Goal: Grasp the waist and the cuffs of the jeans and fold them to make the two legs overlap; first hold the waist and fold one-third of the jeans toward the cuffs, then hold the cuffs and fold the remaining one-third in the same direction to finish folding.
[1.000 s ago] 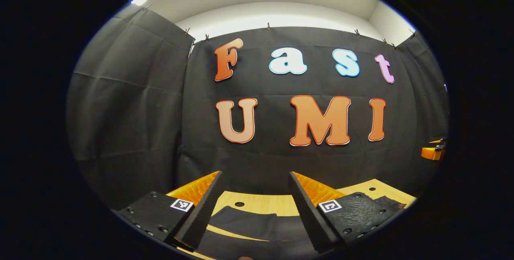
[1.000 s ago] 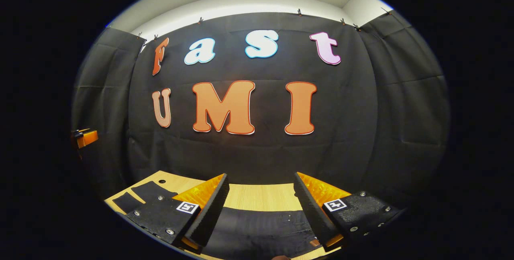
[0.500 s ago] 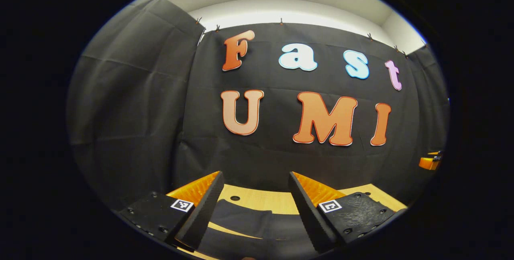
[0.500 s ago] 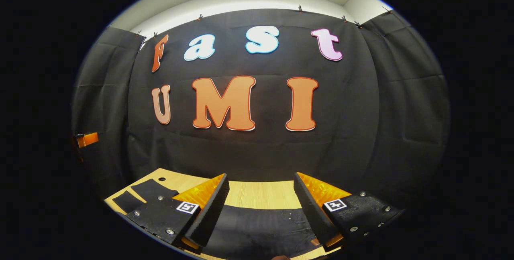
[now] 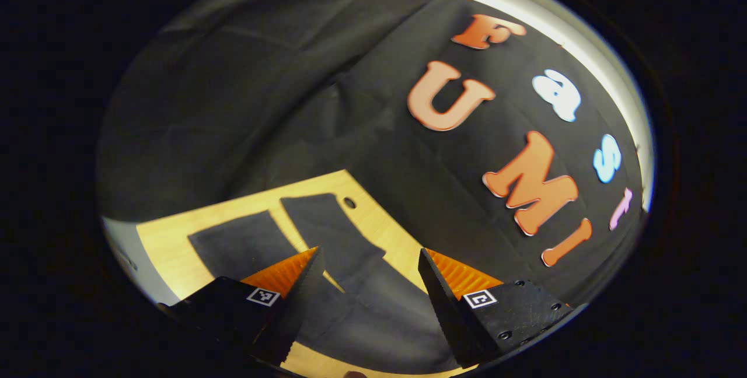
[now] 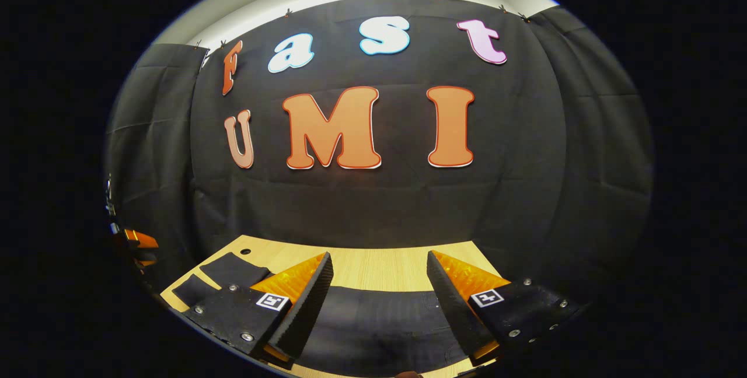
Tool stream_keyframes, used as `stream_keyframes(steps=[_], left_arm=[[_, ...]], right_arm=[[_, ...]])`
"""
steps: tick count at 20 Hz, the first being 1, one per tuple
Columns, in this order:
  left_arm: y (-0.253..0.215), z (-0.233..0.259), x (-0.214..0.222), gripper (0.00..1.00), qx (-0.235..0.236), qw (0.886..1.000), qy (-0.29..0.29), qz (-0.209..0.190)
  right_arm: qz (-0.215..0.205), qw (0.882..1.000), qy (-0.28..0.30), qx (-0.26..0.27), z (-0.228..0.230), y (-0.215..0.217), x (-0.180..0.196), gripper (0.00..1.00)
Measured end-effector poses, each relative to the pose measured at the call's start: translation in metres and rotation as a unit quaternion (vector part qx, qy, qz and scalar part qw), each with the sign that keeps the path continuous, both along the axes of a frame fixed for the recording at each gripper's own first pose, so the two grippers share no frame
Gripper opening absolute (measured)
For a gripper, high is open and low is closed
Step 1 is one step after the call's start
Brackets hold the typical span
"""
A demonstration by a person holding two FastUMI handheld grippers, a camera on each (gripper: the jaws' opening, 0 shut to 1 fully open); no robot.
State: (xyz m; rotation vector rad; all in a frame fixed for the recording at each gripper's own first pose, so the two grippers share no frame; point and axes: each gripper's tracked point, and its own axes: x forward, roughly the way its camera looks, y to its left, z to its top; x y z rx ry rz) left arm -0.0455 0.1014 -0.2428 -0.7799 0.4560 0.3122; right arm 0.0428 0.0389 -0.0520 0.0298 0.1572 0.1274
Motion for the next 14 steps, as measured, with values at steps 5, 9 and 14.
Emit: stream_keyframes(steps=[5,9,14], left_arm=[[0.018,-0.096,-0.051,0.98,-0.102,0.988,0.088,0.074],[0.029,-0.153,-0.068,0.98,-0.134,0.975,0.139,0.110],[0.039,-0.187,-0.083,0.98,-0.170,0.954,0.195,0.152]], right_arm=[[0.011,1.000,0.025,0.015,-0.012,0.007,0.010,0.98],[0.014,0.999,0.044,0.026,-0.022,0.010,0.015,0.98],[0.009,0.998,0.056,0.023,-0.026,0.005,0.016,0.98]])
